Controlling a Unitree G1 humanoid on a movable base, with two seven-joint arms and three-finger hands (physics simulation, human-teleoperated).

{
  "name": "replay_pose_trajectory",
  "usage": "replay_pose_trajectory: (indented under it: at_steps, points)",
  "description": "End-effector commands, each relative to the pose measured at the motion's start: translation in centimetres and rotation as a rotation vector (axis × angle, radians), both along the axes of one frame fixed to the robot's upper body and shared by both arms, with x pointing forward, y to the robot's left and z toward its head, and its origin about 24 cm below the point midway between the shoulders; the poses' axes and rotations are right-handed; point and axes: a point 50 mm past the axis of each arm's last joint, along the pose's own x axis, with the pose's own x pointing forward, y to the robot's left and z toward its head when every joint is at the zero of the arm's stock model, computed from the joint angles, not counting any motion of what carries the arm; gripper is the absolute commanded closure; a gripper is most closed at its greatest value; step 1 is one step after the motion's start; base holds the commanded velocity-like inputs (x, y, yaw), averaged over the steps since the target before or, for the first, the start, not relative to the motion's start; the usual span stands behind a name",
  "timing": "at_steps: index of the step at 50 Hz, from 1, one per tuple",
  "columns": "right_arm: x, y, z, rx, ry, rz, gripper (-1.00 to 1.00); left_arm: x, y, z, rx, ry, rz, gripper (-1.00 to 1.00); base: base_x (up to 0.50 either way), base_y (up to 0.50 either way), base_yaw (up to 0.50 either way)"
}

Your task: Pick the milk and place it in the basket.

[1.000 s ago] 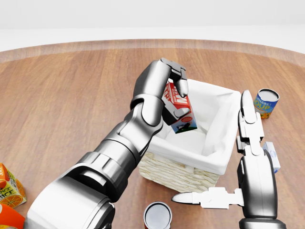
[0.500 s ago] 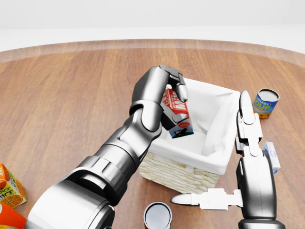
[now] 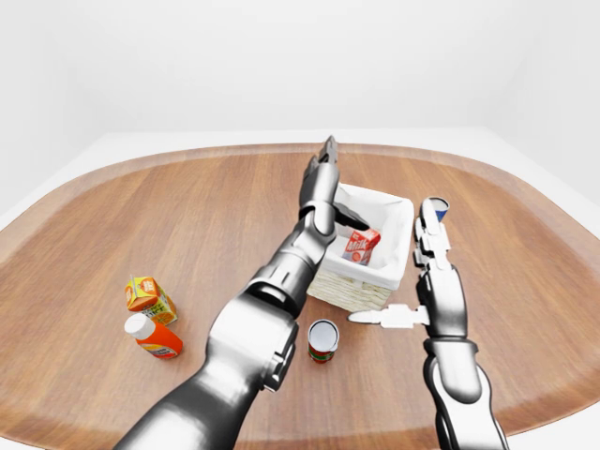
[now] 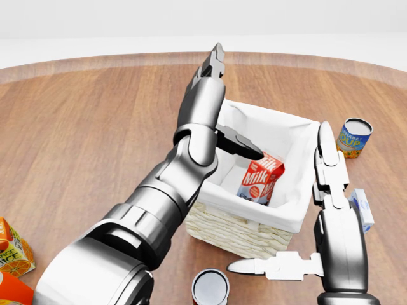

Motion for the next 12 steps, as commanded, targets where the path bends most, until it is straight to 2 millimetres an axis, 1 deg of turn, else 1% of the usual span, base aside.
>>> replay_pose_trajectory:
  at_steps: [1, 7, 10, 12]
  points:
    - [0.09, 0.01, -0.12, 0.000, 0.005, 0.000, -1.00, 0.12, -0.37, 1.10, -0.063, 0.004, -0.030, -1.00, 0.04, 0.00, 0.00]
    - [0.27, 0.02, -0.40, -0.001, 0.016, -0.002, -1.00, 0.23, -0.30, 1.58, -0.116, 0.016, -0.051, -1.00, 0.05, 0.00, 0.00]
    - [0.29, -0.03, -0.36, 0.000, 0.015, -0.004, -1.00, 0.23, -0.19, 1.53, -0.141, 0.022, -0.057, -1.00, 0.04, 0.00, 0.00]
    - [0.30, -0.02, -0.35, 0.000, 0.014, -0.003, -1.00, 0.17, -0.04, 1.13, -0.143, 0.029, -0.064, -1.00, 0.04, 0.00, 0.00]
